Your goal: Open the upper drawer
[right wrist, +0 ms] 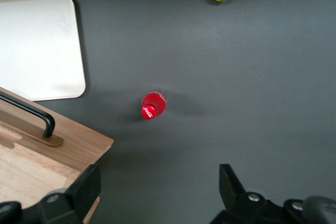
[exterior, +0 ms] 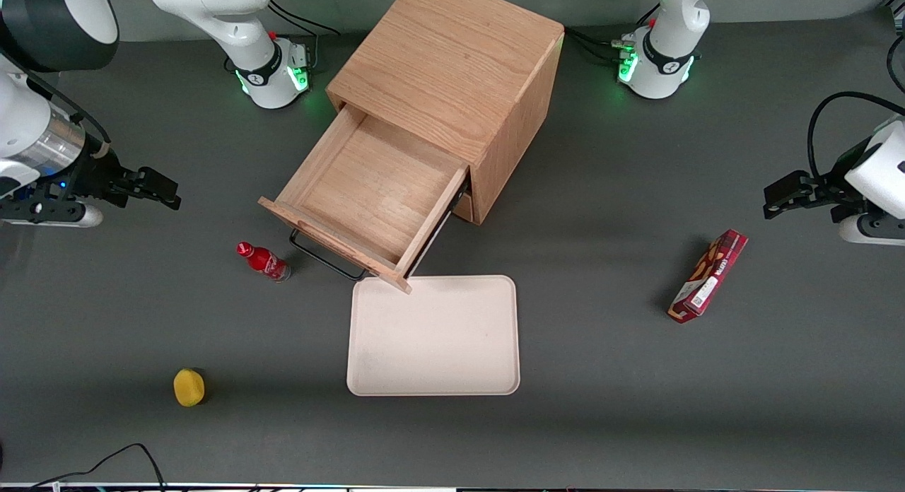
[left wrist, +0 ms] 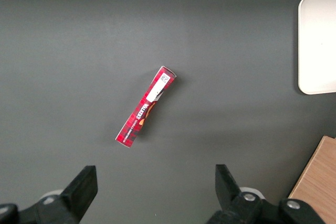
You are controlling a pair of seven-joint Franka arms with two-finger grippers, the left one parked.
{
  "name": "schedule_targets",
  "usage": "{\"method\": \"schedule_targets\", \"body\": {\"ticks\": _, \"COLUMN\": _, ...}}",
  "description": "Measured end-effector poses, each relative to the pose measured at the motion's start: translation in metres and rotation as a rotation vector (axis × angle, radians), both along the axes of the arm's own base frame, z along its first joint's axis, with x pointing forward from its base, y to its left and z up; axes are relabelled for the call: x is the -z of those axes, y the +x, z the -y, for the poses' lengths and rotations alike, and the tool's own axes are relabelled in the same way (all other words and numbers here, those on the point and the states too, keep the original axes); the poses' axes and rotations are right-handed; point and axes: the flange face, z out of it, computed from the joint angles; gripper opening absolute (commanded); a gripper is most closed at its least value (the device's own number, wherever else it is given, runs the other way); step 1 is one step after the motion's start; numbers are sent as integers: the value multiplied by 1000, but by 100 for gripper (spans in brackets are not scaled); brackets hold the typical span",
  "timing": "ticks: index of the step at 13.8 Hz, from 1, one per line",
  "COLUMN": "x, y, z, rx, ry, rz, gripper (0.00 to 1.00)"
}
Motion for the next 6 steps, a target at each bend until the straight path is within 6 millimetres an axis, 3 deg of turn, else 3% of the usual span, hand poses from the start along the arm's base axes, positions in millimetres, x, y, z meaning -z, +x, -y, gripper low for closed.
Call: {"method": "schedule_targets", "body": {"ticks": 6, "x": -25, "y": 11, "z": 1, "rx": 12, "ry": -1, "rz": 19, "gripper": 100}}
